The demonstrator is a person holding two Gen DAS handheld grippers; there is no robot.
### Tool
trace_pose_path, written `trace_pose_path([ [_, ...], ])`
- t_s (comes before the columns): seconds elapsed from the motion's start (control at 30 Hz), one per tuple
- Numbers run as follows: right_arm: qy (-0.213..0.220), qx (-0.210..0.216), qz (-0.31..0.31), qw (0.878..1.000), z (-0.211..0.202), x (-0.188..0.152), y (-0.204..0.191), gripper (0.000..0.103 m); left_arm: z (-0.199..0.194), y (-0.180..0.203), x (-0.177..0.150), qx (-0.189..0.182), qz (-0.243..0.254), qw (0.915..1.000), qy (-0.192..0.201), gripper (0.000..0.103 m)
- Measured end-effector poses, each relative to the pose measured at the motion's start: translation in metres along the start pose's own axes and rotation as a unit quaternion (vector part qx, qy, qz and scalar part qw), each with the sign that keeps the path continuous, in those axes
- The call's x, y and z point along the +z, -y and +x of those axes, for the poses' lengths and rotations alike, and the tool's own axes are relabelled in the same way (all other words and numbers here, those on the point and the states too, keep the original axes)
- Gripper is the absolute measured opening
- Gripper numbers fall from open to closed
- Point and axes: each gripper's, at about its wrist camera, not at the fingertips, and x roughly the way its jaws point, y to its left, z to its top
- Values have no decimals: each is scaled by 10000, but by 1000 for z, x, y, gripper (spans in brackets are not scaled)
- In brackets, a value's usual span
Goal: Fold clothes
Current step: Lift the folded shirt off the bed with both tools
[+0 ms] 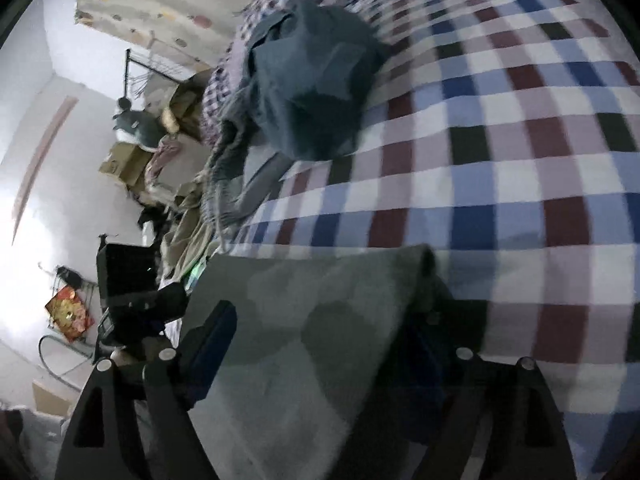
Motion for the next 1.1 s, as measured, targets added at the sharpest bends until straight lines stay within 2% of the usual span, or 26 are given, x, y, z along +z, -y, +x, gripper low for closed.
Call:
trace_pose_path([
  [0.1, 46, 129, 9, 9999, 0, -1, -1, 85, 0, 1, 0, 93, -11, 10000, 11, 75],
  [0.17, 113, 90, 14, 9999, 1, -1, -2, 83, 1, -2, 0, 195, -75, 9998, 37, 59],
  [0.2, 156, -27, 12, 9999, 1, -1, -2, 78, 1, -3, 0, 230, -115, 9997, 58, 53],
  [0.23, 158, -206, 7, 9997, 3, -1, -3, 64, 0, -4, 0, 259, -158, 9995, 82, 46],
  [0.27, 150, -396, -10, 9991, 5, -1, -5, 59, 0, -5, 0, 289, -201, 9993, 106, 42],
  [0.3, 142, -584, -30, 9982, 7, -2, -6, 49, -1, -6, 0, 318, -244, 9991, 130, 40],
  [0.4, 157, -738, -148, 9970, 6, -3, -10, 42, -2, -5, -1, 369, -254, 9988, 211, 37],
  [0.53, 268, -926, -381, 9946, 3, -5, -25, 26, -5, 1, -1, 401, -143, 9986, 327, 28],
  [0.87, 705, -1402, -1007, 9825, -18, -13, -61, 21, -23, 31, -7, 517, 402, 9943, 841, 20],
  [1.1, 1262, -1635, -1475, 9673, -49, -31, -106, 19, -73, 63, -27, 309, 859, 9853, 1443, 19],
])
